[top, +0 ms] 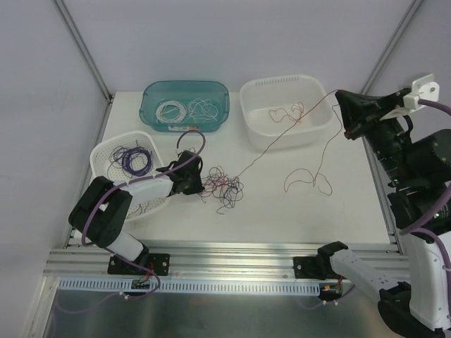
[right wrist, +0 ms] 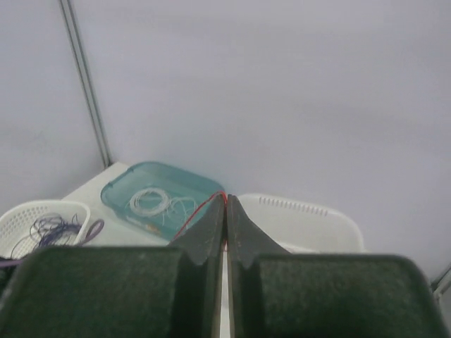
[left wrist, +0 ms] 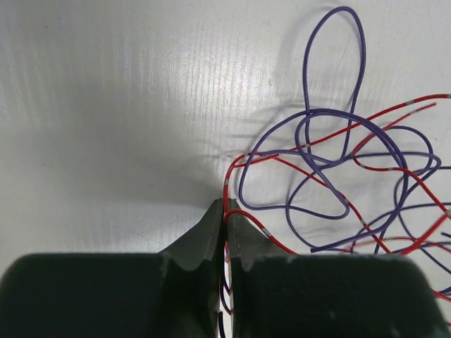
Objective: Untangle the cables
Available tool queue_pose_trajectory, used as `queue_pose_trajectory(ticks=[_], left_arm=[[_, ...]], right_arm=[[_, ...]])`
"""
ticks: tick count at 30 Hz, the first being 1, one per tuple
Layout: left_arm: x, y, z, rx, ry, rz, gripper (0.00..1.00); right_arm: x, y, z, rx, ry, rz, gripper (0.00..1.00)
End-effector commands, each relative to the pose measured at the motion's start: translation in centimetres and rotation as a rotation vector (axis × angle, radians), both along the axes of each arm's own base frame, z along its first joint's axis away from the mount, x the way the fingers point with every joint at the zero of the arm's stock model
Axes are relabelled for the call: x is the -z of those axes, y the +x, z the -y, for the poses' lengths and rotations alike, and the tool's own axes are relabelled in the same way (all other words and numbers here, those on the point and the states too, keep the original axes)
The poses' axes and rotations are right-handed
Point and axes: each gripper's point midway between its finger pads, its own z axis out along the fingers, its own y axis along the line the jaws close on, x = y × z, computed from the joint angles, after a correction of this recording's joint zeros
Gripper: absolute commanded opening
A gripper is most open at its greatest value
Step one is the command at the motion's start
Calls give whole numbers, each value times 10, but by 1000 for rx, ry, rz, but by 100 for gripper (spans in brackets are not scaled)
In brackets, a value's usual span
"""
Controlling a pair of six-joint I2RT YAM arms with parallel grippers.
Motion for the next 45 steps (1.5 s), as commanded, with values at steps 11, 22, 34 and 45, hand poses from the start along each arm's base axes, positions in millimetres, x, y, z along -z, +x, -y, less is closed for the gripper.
queue_pose_trajectory(ticks=[11, 22, 34, 45], left_arm=[[18, -13, -25, -47, 108, -77, 8], [25, -12, -25, -29, 135, -107, 3], [-5, -9, -14, -12, 38, -75, 16], [-79, -4, -1, 92, -82, 132, 31]], right_arm=[[-109, -24, 52, 213, 176, 318, 1], [-117, -32, 105, 456, 354, 356, 1], [-2, 12, 96, 528, 188, 3, 1], [315, 16, 82, 624, 158, -677, 1]])
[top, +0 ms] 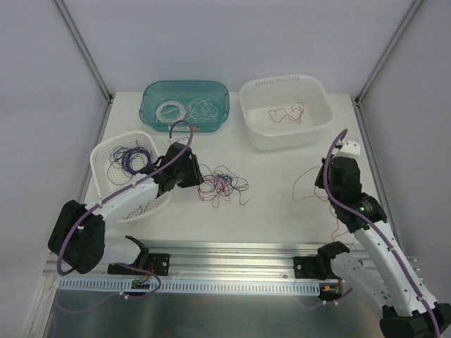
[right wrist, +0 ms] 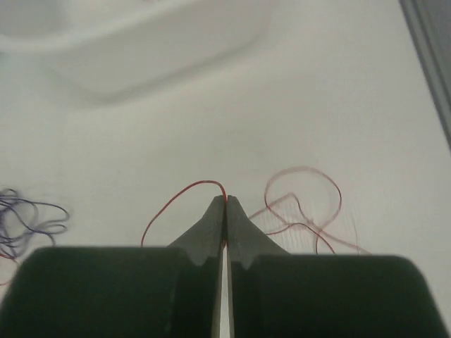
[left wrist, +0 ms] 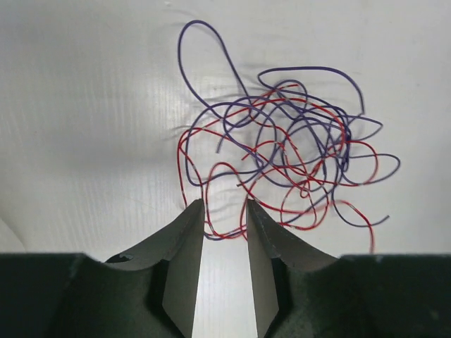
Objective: Untangle the cables
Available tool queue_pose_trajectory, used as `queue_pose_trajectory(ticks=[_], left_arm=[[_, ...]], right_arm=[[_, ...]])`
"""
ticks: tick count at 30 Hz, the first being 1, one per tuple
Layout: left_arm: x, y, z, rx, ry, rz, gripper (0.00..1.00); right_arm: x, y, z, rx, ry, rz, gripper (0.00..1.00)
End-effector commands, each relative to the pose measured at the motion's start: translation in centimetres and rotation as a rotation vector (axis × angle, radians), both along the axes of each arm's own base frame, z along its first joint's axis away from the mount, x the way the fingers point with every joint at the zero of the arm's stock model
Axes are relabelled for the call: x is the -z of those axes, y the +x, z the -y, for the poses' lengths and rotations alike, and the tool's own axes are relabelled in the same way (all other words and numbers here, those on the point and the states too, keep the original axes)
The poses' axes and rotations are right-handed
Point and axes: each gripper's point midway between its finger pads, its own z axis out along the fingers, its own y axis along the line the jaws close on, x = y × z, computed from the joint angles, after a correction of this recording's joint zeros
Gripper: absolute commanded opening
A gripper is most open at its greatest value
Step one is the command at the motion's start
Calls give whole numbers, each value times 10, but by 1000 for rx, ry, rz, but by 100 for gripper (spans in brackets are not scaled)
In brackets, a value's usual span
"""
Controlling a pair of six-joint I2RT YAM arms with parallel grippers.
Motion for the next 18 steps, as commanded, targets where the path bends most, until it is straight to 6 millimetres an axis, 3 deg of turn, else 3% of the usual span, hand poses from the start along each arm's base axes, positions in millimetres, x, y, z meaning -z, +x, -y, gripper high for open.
queue_pose_trajectory(ticks=[1, 5, 7, 13, 16, 17, 18], left_arm=[[-18, -6, 0, 57, -20, 42, 33], [-38, -9, 5, 110, -54, 96, 48], [-51, -10, 6, 128, -72, 134, 57], [-81, -15, 6, 161, -107, 228, 63], [-86, -20, 4, 166, -120, 250, 63], [-85, -22, 3, 168, -121, 251, 64], [-80, -25, 2, 168, -120, 243, 64]], right_arm=[[50, -23, 16, 144, 92, -85, 1], [103, -43, 32, 280, 92, -243, 4], [123, -50, 36, 321, 77, -324, 12], [164, -54, 52, 467, 104, -482, 35], [180, -50, 57, 507, 115, -542, 58], [182, -49, 59, 514, 113, -550, 72], [187, -45, 60, 518, 107, -562, 80]])
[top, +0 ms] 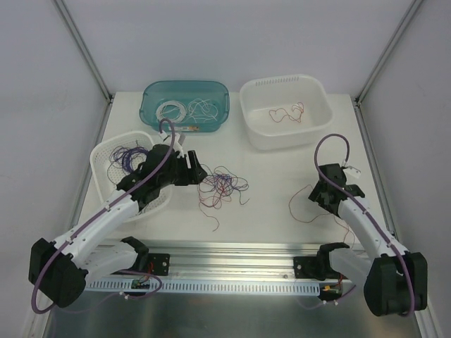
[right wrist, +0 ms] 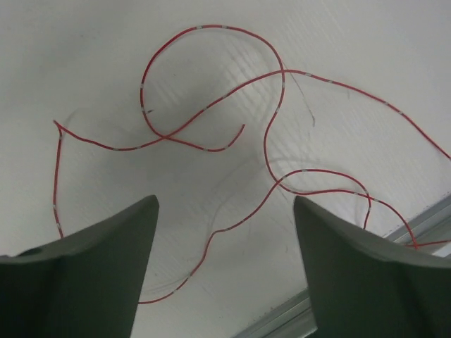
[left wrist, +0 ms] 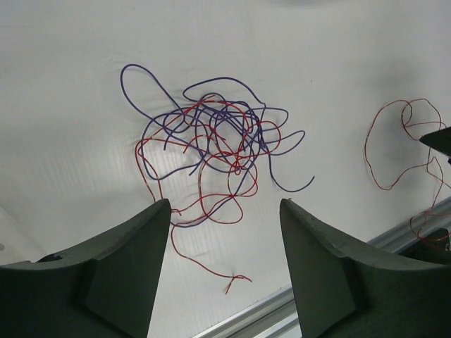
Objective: Untangle the cables
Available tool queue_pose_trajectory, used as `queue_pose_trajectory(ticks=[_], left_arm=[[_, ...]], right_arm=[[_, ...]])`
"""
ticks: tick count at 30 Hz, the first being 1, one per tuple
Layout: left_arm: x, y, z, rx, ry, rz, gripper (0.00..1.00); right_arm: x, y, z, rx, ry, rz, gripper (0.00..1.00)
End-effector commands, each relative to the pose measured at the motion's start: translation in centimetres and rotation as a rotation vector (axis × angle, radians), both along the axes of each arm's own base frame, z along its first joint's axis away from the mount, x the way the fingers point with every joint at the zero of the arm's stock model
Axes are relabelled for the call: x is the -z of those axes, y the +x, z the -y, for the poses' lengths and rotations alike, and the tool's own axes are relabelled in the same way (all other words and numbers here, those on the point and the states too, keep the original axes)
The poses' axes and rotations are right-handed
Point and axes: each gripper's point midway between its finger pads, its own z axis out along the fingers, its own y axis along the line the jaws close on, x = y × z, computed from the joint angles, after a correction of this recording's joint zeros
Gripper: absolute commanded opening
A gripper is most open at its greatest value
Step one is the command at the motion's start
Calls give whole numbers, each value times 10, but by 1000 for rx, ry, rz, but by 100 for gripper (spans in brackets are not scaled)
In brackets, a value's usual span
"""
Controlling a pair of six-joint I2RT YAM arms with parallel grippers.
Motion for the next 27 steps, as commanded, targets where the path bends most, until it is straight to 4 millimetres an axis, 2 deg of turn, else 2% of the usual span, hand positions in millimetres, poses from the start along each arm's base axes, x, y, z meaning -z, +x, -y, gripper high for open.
queue_pose_trajectory(ticks=[1, 3, 4, 10, 16, 23, 25, 27], left_arm=[[0, -9, -4, 28, -6, 22, 64], [6, -15, -5, 29, -11, 10, 64], [5, -17, -6, 32, -18, 14, 64], [9, -30, -8, 43, -43, 15, 65], [18, -37, -12, 46, -42, 4, 66], [22, -41, -11, 51, -50, -10, 66], [21, -41, -12, 46, -53, -5, 66], [21, -42, -13, 43, -53, -2, 66]], right_arm=[[3, 15, 4, 56, 31, 26, 86], [8, 21, 5, 55, 42, 8, 99], [7, 23, 7, 57, 41, 5, 97], [21, 23, 28, 166, 86, -30, 97], [20, 34, 37, 284, 132, 19, 97], [35, 45, 45, 393, 117, -21, 99], [43, 46, 42, 401, 132, -50, 95], [50, 46, 39, 406, 146, -72, 84]])
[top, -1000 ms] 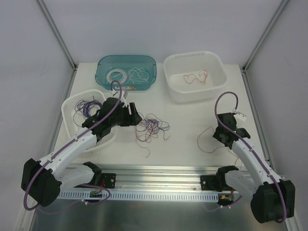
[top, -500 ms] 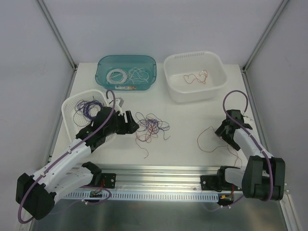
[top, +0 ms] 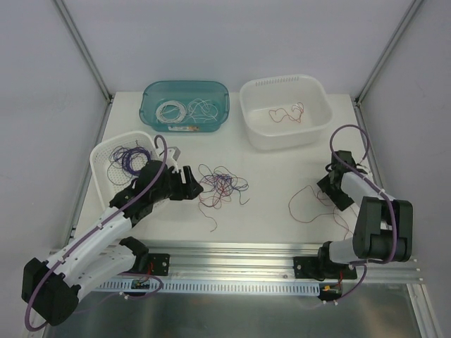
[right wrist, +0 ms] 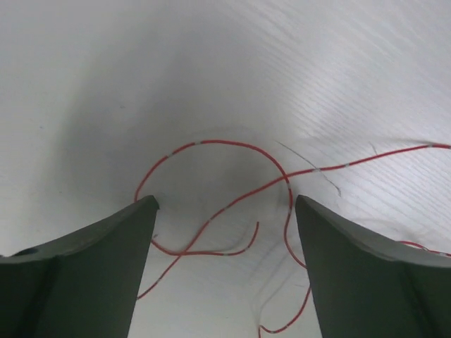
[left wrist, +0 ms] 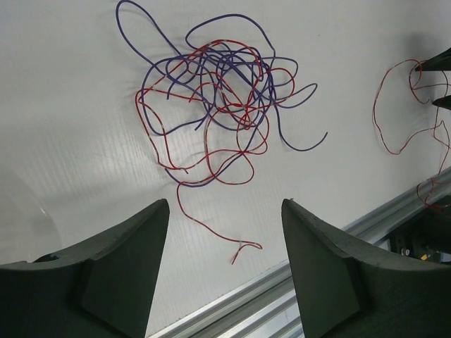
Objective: Untangle the cables
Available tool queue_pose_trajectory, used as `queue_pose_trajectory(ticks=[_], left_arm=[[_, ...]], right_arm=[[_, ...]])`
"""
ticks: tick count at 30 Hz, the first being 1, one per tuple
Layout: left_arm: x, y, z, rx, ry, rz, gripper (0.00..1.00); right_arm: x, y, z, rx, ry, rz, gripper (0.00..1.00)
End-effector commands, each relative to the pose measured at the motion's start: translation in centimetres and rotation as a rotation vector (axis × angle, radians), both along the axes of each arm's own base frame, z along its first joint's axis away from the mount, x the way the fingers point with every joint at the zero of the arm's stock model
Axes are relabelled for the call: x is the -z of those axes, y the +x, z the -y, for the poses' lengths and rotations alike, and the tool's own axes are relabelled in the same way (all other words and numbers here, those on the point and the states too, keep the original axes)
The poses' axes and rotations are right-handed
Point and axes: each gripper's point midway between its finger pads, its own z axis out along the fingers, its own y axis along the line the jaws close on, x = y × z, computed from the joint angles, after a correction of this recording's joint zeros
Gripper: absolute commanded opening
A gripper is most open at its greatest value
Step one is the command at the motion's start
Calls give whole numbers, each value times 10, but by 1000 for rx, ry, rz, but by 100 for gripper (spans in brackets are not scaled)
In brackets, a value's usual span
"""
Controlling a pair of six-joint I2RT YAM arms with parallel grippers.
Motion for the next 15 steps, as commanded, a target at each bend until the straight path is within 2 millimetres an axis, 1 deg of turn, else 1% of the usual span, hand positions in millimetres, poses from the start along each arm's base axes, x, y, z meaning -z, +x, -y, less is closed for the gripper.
queue_pose_trajectory(ticks=[1, 2, 4, 5, 6, 7, 8, 9, 12, 13, 14, 15], left_arm=[[-2, -3, -1, 2, -22, 13, 66], [0, -3, -2, -2, -18, 11, 66], [0, -4, -3, -4, -18, 14, 66], [1, -4, -4, -6, -16, 15, 66], [2, -4, -4, -7, -14, 15, 66], [2, -4, -5, -7, -10, 14, 66], [2, -4, -4, -6, -10, 18, 66], [2, -4, -4, -5, -8, 17, 66], [2, -1, -4, 0, 3, 18, 66], [2, -1, -3, 3, 6, 17, 66], [0, 0, -3, 3, 7, 20, 66], [1, 0, -3, 4, 10, 18, 66]], right_arm=[[9, 2, 0, 54, 22, -13, 79], [11, 4, -2, 51, 32, -6, 65], [16, 1, -6, 45, 51, -12, 49], [17, 2, -7, 40, 56, -4, 28], [18, 2, -8, 39, 62, -5, 19], [18, 1, -9, 27, 66, -9, 4], [17, 3, -9, 20, 67, 0, 1], [17, 4, -11, 9, 77, 4, 1], [6, 12, -17, -46, 93, 46, 1], [1, 15, -18, -60, 96, 64, 1], [-11, 22, -19, -93, 88, 100, 1], [-19, 26, -22, -117, 98, 123, 1]])
